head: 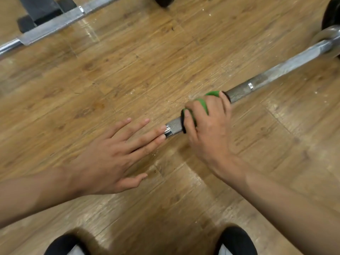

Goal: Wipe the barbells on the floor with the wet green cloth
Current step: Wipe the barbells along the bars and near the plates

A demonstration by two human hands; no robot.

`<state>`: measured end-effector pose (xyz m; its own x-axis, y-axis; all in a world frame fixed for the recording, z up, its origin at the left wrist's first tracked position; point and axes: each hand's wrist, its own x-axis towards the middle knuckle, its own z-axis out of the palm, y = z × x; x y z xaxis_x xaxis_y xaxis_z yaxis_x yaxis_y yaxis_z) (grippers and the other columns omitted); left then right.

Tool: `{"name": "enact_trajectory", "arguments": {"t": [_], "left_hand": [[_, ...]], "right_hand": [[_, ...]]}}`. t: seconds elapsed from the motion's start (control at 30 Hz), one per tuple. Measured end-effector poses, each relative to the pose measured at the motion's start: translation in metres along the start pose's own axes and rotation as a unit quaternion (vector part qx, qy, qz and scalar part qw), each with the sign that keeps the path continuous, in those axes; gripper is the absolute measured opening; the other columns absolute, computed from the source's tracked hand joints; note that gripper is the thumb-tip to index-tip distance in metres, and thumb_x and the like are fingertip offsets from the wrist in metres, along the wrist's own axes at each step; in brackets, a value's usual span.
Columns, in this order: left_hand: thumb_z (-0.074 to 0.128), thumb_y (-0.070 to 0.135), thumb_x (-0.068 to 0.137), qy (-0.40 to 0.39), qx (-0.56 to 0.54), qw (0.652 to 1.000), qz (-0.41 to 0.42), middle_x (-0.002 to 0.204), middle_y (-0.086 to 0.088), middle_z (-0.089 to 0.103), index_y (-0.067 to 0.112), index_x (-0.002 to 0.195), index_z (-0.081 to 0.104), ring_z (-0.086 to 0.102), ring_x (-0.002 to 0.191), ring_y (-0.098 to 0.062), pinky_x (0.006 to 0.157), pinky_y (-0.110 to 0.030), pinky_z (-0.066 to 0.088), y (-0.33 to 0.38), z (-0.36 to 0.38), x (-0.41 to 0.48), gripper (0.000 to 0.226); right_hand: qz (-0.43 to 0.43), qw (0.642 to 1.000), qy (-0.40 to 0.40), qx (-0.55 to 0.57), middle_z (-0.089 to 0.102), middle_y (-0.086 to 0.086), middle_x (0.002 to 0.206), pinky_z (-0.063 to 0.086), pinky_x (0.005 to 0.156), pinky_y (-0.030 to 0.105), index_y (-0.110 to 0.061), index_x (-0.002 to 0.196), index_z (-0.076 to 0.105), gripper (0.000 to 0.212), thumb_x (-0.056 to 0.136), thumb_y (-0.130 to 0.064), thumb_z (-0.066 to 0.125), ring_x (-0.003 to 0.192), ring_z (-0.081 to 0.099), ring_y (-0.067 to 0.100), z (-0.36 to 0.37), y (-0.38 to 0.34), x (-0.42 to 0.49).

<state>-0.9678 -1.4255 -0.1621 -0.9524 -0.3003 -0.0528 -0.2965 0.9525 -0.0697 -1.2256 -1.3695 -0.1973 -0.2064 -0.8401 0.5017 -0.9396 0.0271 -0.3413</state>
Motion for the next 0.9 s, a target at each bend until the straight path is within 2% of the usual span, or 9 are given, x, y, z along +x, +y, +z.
{"name": "enact_trajectory", "arguments": {"t": [0.17, 0.23, 0.33, 0.47, 0.53, 0.6, 0.73, 0.8, 0.9], "left_hand": [[0.041, 0.057, 0.101, 0.000, 0.011, 1.000, 0.000, 0.174, -0.008, 0.014, 0.010, 0.166, 0.019, 0.016, 0.159, -0.035, 0.123, -0.057, 0.024, -0.005, -0.003, 0.002, 0.082], [0.040, 0.056, 0.102, -0.001, 0.010, 1.000, -0.004, 0.174, -0.007, 0.014, 0.010, 0.166, 0.019, 0.016, 0.159, -0.035, 0.123, -0.057, 0.024, -0.006, -0.003, 0.002, 0.081], [0.042, 0.056, 0.101, 0.001, 0.008, 1.000, -0.012, 0.174, -0.006, 0.015, 0.012, 0.166, 0.019, 0.017, 0.159, -0.034, 0.122, -0.058, 0.026, -0.012, -0.003, 0.002, 0.082], [0.046, 0.058, 0.099, -0.002, 0.007, 1.000, -0.019, 0.174, -0.004, 0.014, 0.013, 0.166, 0.018, 0.018, 0.159, -0.033, 0.123, -0.057, 0.026, -0.019, -0.001, 0.003, 0.086], [0.048, 0.058, 0.098, -0.006, 0.001, 1.000, -0.018, 0.174, -0.004, 0.014, 0.013, 0.166, 0.017, 0.019, 0.159, -0.032, 0.122, -0.057, 0.028, -0.023, 0.000, 0.004, 0.088], [0.046, 0.059, 0.099, -0.008, -0.008, 1.000, -0.013, 0.175, -0.005, 0.013, 0.013, 0.167, 0.015, 0.021, 0.158, -0.032, 0.122, -0.055, 0.030, -0.030, 0.000, 0.005, 0.087], [0.041, 0.059, 0.101, -0.006, -0.008, 1.000, -0.011, 0.175, -0.005, 0.011, 0.012, 0.167, 0.013, 0.022, 0.158, -0.031, 0.123, -0.054, 0.028, -0.042, 0.000, 0.006, 0.085], [0.040, 0.060, 0.101, -0.002, -0.005, 1.000, -0.012, 0.175, -0.005, 0.012, 0.011, 0.167, 0.014, 0.020, 0.159, -0.031, 0.123, -0.054, 0.027, -0.047, 0.001, 0.007, 0.085], [0.039, 0.061, 0.100, -0.007, 0.021, 1.000, -0.016, 0.175, -0.005, 0.012, 0.011, 0.167, 0.013, 0.015, 0.160, -0.033, 0.124, -0.057, 0.025, -0.056, -0.003, 0.008, 0.087]], "right_hand": [[-0.241, 0.970, -0.033, 0.014, 0.070, 0.012, 0.108, 0.034, 0.116, 0.045, -0.020, 0.124, 0.057, 0.025, 0.110, -0.038, 0.049, 0.106, 0.067, 0.031, 0.004, 0.043, 0.012], [-0.227, 0.974, -0.018, 0.002, 0.069, 0.015, 0.112, 0.035, 0.115, 0.050, -0.017, 0.125, 0.057, 0.026, 0.110, -0.036, 0.047, 0.109, 0.066, 0.034, -0.005, 0.087, 0.027], [-0.122, 0.993, 0.000, -0.003, 0.067, 0.017, 0.110, 0.034, 0.116, 0.056, -0.008, 0.119, 0.062, 0.030, 0.110, -0.030, 0.044, 0.110, 0.063, 0.038, -0.013, 0.116, 0.042], [0.041, 0.999, 0.028, 0.010, 0.065, 0.016, 0.111, 0.025, 0.120, 0.060, -0.006, 0.111, 0.069, 0.025, 0.105, -0.023, 0.051, 0.116, 0.059, 0.037, 0.000, 0.068, 0.040], [0.011, 0.999, 0.030, 0.035, 0.066, 0.016, 0.111, 0.024, 0.120, 0.062, -0.007, 0.109, 0.071, 0.024, 0.103, -0.024, 0.055, 0.117, 0.060, 0.034, 0.015, 0.028, 0.023], [-0.098, 0.993, 0.012, 0.067, 0.068, 0.014, 0.114, 0.025, 0.122, 0.056, -0.011, 0.110, 0.074, 0.022, 0.103, -0.024, 0.058, 0.118, 0.062, 0.031, 0.028, -0.001, 0.011], [-0.281, 0.959, -0.011, 0.049, 0.070, 0.012, 0.116, 0.033, 0.119, 0.046, -0.018, 0.121, 0.068, 0.023, 0.108, -0.032, 0.056, 0.115, 0.067, 0.031, 0.028, 0.029, 0.035], [-0.266, 0.964, 0.004, 0.022, 0.070, 0.015, 0.119, 0.034, 0.118, 0.050, -0.018, 0.125, 0.058, 0.021, 0.109, -0.032, 0.054, 0.116, 0.065, 0.032, 0.026, 0.070, 0.053], [-0.140, 0.989, 0.045, 0.013, 0.068, 0.016, 0.117, 0.032, 0.118, 0.057, -0.014, 0.123, 0.056, 0.023, 0.111, -0.030, 0.045, 0.115, 0.063, 0.034, 0.023, 0.105, 0.071]]}}
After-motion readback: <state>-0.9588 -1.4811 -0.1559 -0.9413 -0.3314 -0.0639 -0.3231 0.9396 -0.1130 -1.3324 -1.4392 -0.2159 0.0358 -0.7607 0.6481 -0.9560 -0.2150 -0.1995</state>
